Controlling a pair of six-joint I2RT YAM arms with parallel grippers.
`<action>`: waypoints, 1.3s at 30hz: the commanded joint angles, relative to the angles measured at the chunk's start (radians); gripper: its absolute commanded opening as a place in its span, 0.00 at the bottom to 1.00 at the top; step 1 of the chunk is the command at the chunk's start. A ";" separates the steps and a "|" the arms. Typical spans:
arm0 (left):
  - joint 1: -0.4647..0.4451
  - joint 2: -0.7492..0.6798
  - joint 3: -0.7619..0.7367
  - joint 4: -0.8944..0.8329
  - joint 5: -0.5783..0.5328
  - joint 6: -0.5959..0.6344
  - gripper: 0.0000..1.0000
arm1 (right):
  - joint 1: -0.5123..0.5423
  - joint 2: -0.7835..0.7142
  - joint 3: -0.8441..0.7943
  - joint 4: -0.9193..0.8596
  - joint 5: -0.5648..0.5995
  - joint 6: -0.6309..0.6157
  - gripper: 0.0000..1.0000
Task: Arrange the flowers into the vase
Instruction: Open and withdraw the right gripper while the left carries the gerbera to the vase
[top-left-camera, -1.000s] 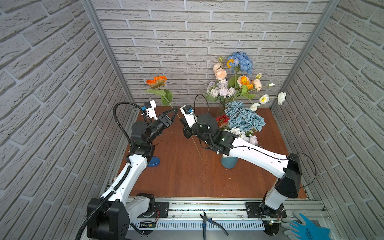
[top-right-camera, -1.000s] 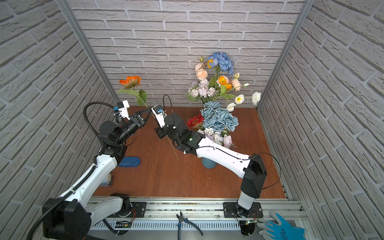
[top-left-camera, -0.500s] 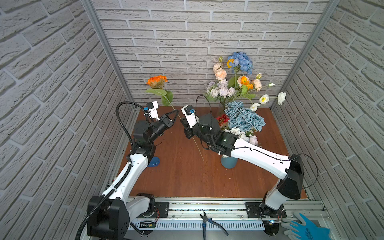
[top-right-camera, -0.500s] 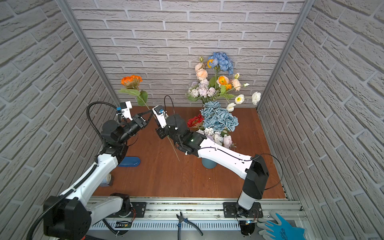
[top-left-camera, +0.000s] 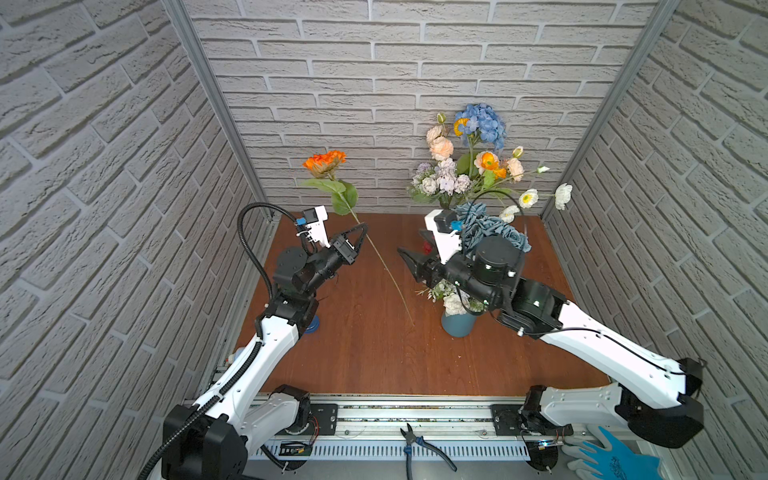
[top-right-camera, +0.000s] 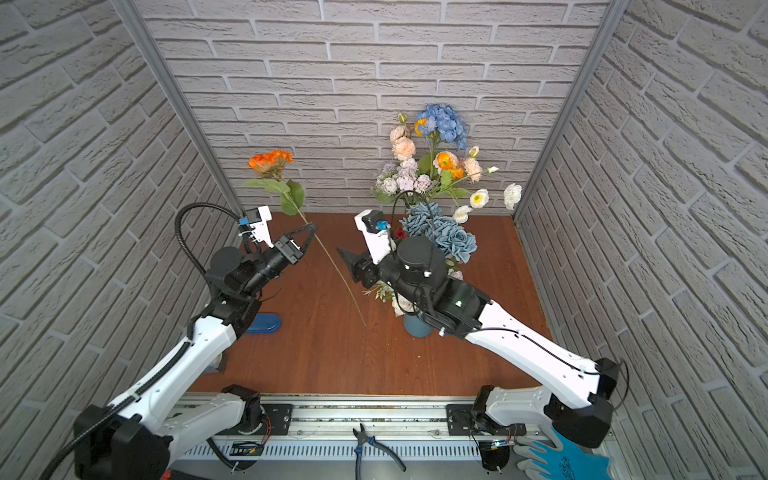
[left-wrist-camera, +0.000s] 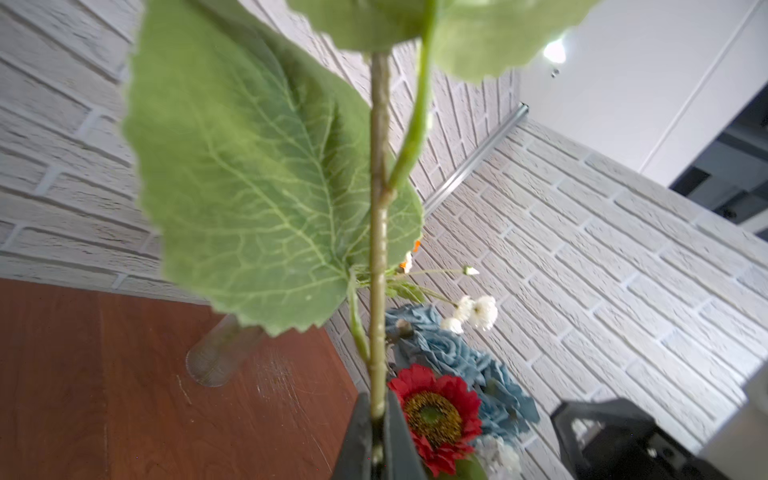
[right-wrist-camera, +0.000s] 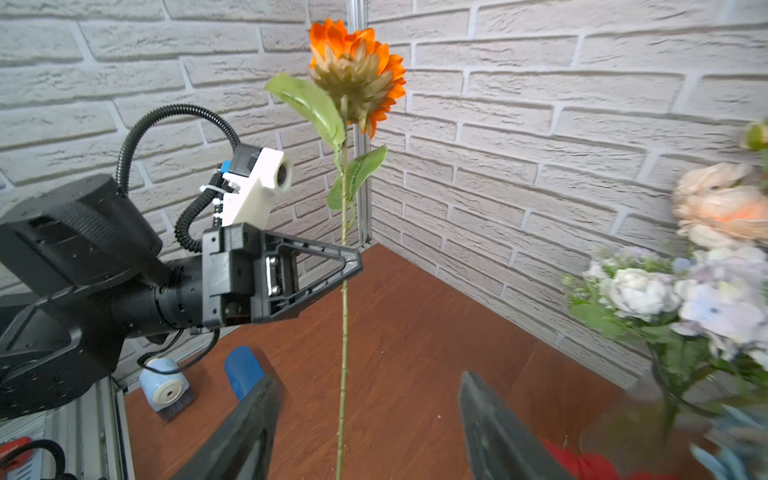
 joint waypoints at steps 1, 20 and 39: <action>-0.111 -0.063 -0.006 0.027 -0.104 0.134 0.00 | -0.019 -0.088 -0.038 -0.093 0.120 0.040 0.74; -0.551 -0.001 0.058 0.153 -0.261 0.392 0.00 | -0.135 -0.416 -0.264 -0.182 0.406 0.105 0.94; -0.692 0.187 0.284 0.187 -0.261 0.533 0.00 | -0.283 -0.496 -0.299 -0.351 0.550 0.150 0.91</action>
